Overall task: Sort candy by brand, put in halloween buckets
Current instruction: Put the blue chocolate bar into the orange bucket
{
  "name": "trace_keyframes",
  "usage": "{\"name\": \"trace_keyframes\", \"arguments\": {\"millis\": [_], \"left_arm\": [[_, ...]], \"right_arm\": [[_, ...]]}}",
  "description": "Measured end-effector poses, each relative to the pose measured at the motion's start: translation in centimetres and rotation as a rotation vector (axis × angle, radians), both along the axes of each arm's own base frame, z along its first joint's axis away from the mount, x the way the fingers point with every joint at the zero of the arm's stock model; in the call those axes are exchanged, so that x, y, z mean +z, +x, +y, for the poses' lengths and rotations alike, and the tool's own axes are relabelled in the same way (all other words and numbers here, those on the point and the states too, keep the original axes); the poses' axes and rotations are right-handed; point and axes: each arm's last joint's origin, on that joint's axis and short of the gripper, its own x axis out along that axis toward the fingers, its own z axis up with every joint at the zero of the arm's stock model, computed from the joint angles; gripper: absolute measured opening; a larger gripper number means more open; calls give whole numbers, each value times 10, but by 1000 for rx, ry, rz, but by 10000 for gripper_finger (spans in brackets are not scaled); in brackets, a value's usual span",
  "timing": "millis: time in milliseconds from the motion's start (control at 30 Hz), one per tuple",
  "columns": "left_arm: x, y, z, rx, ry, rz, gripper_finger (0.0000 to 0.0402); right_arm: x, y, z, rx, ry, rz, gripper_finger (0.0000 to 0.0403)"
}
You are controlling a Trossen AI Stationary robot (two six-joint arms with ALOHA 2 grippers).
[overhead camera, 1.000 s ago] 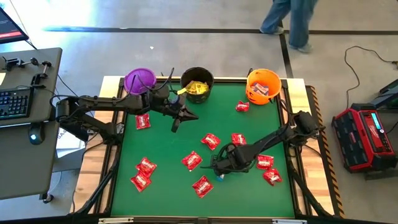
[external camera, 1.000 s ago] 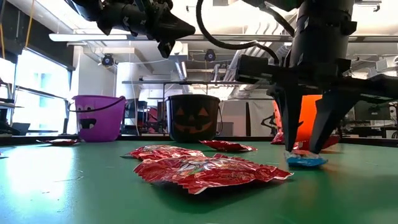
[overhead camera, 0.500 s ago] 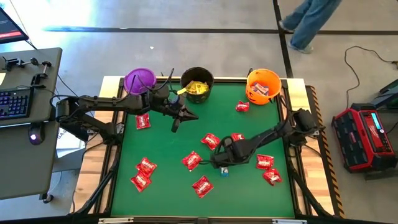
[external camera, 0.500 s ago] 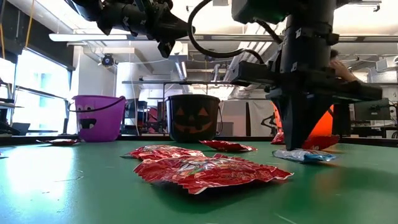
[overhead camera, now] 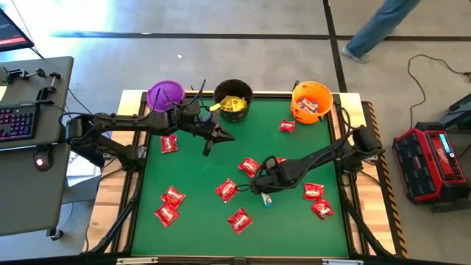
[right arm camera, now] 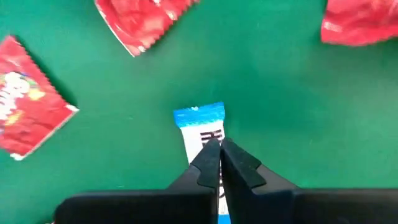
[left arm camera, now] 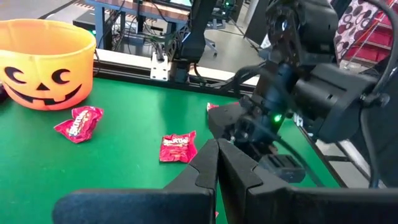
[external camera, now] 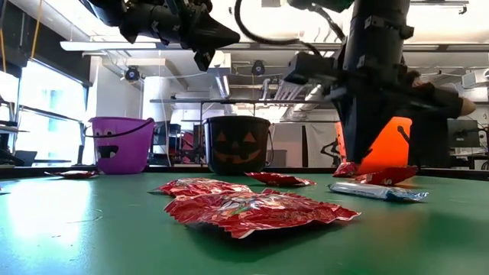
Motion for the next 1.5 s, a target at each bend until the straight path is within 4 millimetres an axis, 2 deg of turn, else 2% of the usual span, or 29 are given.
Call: {"name": "trace_keyframes", "arguments": {"millis": [200, 300, 567, 633, 733, 900, 1267, 1500], "left_arm": [[0, 0, 0, -1, 3, 0, 0], [0, 0, 0, -1, 3, 0, 0], [0, 0, 0, -2, 4, 1, 0], [0, 0, 0, -2, 5, 1, 0], [0, 0, 0, -2, 7, 1, 0], [0, 0, 0, -4, 15, 0, 0], [-1, 0, 1, 14, 25, 7, 0], [-4, -2, 5, 80, 33, 50, 0]], "right_arm": [[7, 4, 2, 43, 16, -70, 17], [4, 9, 3, 54, 19, -97, 59], [-17, 11, 3, 54, -1, -24, 211], [-21, 13, 4, 63, -3, -29, 230], [-27, 15, 4, 67, -15, -14, 236], [-31, 16, 4, 74, -23, -4, 215], [-32, 16, 2, 90, -20, 1, 55], [-28, 22, -2, 105, 8, -57, 5]]}}
